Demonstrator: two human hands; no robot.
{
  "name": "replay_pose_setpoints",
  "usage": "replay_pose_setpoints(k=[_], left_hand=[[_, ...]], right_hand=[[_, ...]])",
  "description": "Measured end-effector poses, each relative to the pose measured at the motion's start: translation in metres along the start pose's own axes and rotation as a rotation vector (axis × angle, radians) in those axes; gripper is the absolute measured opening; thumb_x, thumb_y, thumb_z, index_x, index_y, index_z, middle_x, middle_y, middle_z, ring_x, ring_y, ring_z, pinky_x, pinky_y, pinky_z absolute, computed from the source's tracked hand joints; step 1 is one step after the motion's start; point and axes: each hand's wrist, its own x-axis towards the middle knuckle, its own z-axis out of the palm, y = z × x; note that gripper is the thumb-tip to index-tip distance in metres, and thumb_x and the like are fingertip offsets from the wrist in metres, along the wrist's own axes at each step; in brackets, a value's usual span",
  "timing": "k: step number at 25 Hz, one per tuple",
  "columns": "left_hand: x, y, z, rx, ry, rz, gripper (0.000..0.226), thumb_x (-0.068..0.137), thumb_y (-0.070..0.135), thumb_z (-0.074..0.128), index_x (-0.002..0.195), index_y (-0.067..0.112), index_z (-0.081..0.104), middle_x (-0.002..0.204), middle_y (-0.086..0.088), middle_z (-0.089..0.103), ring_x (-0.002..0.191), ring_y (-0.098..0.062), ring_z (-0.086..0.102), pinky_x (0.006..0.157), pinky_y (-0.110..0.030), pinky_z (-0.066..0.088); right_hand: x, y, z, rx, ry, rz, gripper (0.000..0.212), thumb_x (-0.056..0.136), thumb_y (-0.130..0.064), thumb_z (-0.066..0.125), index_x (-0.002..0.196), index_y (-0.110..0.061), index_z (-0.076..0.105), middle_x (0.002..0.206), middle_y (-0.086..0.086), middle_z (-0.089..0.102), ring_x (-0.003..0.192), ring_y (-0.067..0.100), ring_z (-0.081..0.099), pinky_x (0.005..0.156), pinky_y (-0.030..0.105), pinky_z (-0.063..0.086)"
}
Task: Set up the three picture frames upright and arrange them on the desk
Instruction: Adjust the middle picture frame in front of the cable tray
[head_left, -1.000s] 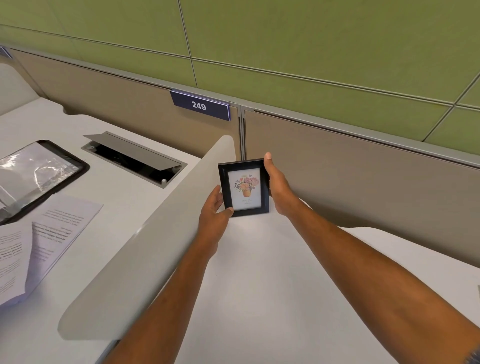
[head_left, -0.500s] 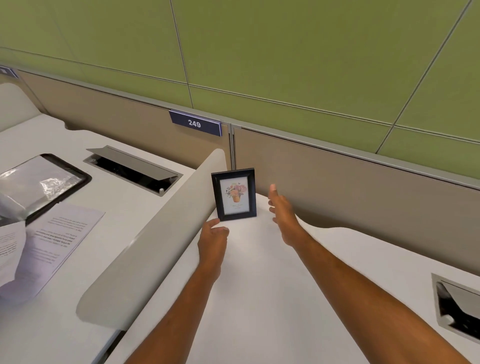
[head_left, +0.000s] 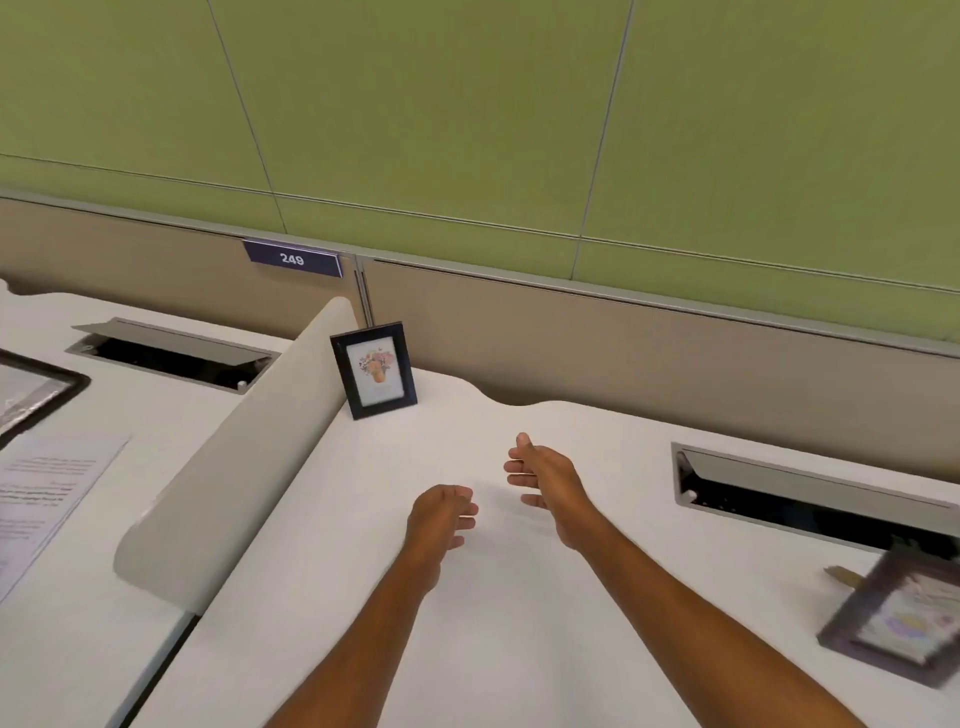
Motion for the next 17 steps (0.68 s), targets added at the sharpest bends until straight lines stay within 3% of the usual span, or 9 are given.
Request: replay_pose_setpoints(k=[8,13,17], left_hand=[[-0.087,-0.037,0.11,0.13,-0.176,0.018,0.017,0.099,0.022,0.064,0.108,0.013,0.076,0.096,-0.006,0.082,0.097,-0.027,0.079,0.088,-0.04,0.056],[-0.133,-0.055,0.188,0.19,-0.331,0.058,0.02,0.101,0.019,0.061,0.11,0.008,0.075,0.092,-0.006,0.079,0.099,-0.031,0.081,0.09,-0.042,0.057],[-0.158,-0.067,0.248,0.221,-0.387,0.086,0.019,0.102,0.021,0.062,0.111,0.011,0.075,0.094,-0.006,0.079,0.091,-0.022,0.08,0.089,-0.041,0.056]], right_hand=[[-0.096,0.064,-0.125,0.071,0.13,-0.014,0.02,0.102,-0.031,0.07,0.109,-0.014,0.078,0.1,0.003,0.085,0.1,0.027,0.081,0.087,0.038,0.057],[-0.148,0.104,-0.226,0.109,0.256,0.014,0.015,0.101,-0.025,0.071,0.107,-0.013,0.079,0.096,0.004,0.085,0.097,0.029,0.081,0.085,0.038,0.06],[-0.179,0.129,-0.298,0.144,0.351,0.029,0.014,0.102,-0.023,0.071,0.107,-0.014,0.08,0.097,0.006,0.084,0.096,0.028,0.081,0.083,0.036,0.061]])
